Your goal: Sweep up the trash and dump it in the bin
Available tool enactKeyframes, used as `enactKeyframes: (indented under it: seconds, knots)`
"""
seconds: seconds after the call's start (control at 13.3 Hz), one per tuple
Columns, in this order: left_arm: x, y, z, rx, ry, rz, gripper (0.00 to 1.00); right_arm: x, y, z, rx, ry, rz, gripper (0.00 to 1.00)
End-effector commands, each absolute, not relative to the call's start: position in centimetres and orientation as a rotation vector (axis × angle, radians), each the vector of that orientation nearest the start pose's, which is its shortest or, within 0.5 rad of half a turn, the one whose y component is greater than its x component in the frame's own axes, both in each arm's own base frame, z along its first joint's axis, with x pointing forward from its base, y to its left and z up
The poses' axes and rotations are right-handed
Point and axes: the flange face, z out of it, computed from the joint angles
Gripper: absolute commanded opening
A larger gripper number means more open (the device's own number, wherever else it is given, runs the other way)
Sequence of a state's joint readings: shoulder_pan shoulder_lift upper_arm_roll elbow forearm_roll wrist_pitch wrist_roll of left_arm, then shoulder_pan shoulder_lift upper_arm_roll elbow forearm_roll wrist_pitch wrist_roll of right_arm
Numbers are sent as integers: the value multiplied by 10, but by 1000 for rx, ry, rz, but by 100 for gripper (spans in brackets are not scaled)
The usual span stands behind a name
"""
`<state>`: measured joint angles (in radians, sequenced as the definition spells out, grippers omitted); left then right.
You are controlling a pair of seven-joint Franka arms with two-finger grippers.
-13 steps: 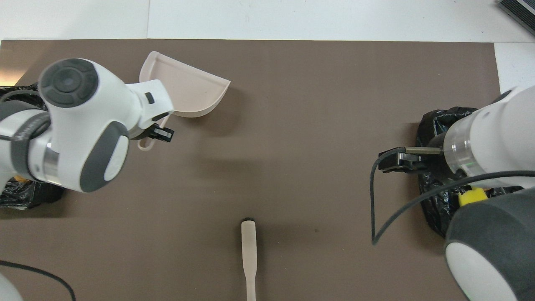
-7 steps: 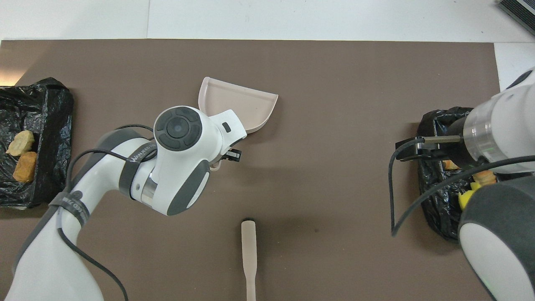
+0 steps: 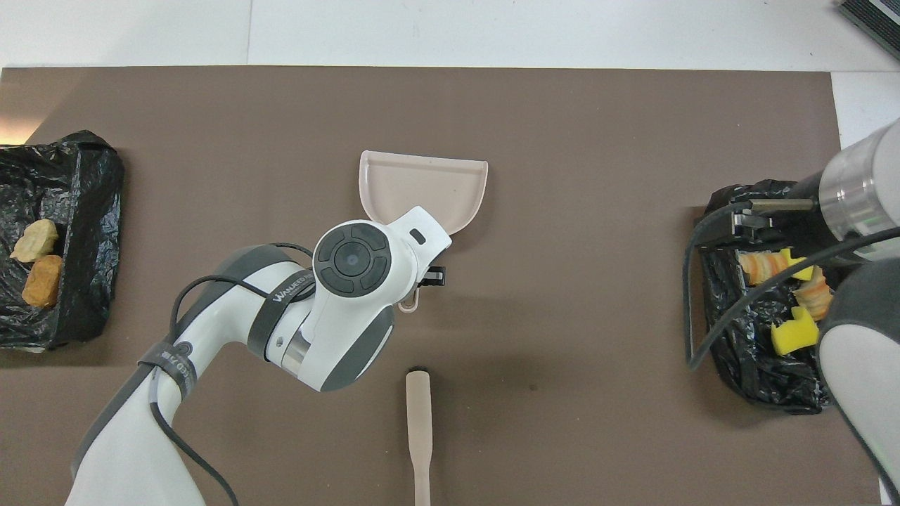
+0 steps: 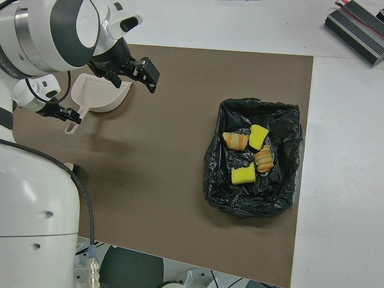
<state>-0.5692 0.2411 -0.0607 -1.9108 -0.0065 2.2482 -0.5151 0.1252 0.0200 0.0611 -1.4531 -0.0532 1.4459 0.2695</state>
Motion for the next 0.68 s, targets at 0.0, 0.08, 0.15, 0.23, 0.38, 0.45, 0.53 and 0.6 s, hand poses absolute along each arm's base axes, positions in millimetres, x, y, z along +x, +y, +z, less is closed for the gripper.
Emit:
enactKeyframes:
  seconds: [0.0, 0.08, 0.15, 0.23, 0.38, 0.45, 0.53, 0.6]
  knots:
    - [525, -330, 414, -3203, 61, -91, 100, 545, 86, 660, -3196, 129, 41, 100]
    - [541, -309, 428, -3204, 1, -98, 100, 546, 85, 659, -3197, 117, 44, 100]
    - [556, -288, 440, -3209, -67, -124, 100, 545, 82, 659, -3203, 111, 50, 100]
    - [575, -269, 462, -3222, -143, -187, 100, 545, 81, 660, -3204, 111, 45, 100]
    - [600, -225, 484, -3212, -235, -265, 100, 545, 82, 659, -3203, 108, 58, 100]
    - [607, -214, 493, -3212, -244, -294, 100, 545, 83, 659, -3201, 105, 56, 100]
    - [616, -195, 502, -3207, -246, -303, 100, 545, 84, 659, -3200, 105, 56, 100]
    - [624, -170, 512, -3197, -224, -282, 100, 545, 83, 660, -3188, 107, 45, 100]
